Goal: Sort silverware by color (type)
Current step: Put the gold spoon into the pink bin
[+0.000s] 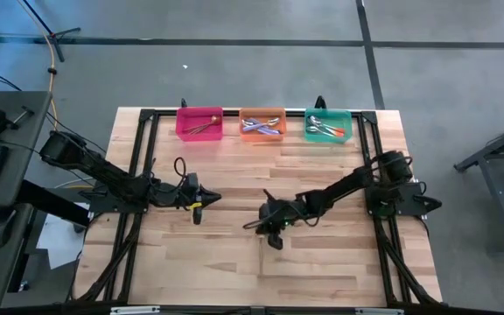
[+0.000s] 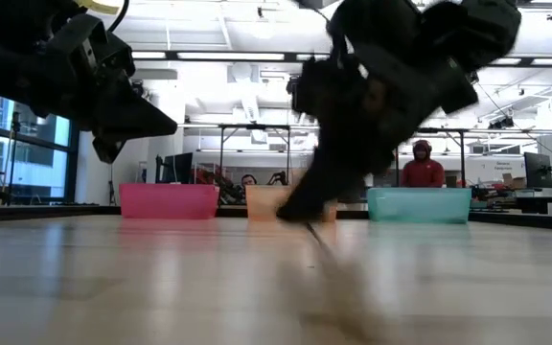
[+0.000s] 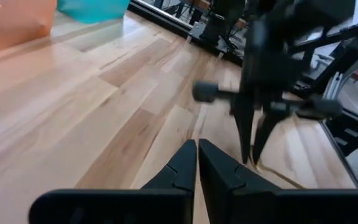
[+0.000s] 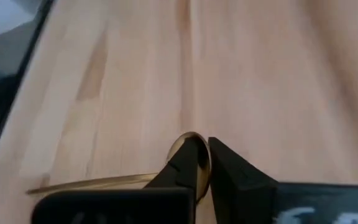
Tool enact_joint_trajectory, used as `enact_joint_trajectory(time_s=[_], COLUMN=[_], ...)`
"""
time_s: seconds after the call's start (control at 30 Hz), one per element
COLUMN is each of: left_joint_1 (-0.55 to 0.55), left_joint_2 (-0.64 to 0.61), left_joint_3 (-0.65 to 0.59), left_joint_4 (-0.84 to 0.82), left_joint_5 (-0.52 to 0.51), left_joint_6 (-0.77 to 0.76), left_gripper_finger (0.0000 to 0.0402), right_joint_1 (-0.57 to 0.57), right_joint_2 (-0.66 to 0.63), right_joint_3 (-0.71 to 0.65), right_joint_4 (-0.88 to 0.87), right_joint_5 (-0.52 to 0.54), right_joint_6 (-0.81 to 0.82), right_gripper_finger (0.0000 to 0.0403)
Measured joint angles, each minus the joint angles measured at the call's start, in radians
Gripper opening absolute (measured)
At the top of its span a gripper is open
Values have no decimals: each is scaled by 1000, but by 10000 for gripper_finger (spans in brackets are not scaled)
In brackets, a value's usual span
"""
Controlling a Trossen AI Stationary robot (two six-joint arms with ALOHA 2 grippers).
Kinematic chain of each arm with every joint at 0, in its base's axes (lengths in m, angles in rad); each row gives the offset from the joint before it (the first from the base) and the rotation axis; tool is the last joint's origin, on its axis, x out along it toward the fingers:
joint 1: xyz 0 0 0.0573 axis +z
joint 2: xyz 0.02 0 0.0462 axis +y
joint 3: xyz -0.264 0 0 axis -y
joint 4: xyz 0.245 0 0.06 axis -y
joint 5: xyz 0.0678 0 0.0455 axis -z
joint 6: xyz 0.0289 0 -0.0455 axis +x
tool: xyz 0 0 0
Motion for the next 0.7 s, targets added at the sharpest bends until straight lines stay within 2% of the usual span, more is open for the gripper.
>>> enact_joint_trajectory(time_s=[0.13, 0.33, 0.5, 0.7], left_joint_1=[0, 0, 0, 0], left_joint_2=[0, 40, 146, 289], left_joint_3=[0, 0, 47, 176], left_joint_4=[-6, 8, 58, 59], left_joint_5=[15, 17, 18, 20], left_joint_6=[-26, -59, -47, 69], left_gripper_finger=[30, 81, 127, 161], right_joint_1=[-43, -99, -137, -163], right_joint_2=[-84, -177, -184, -184], right_joint_3=[2, 3, 3, 3], right_joint_4=[-5, 27, 125, 189], right_joint_5=[65, 159, 154, 157], right_joint_6=[-114, -277, -399, -450], right_gripper_finger=[1, 0, 0, 0])
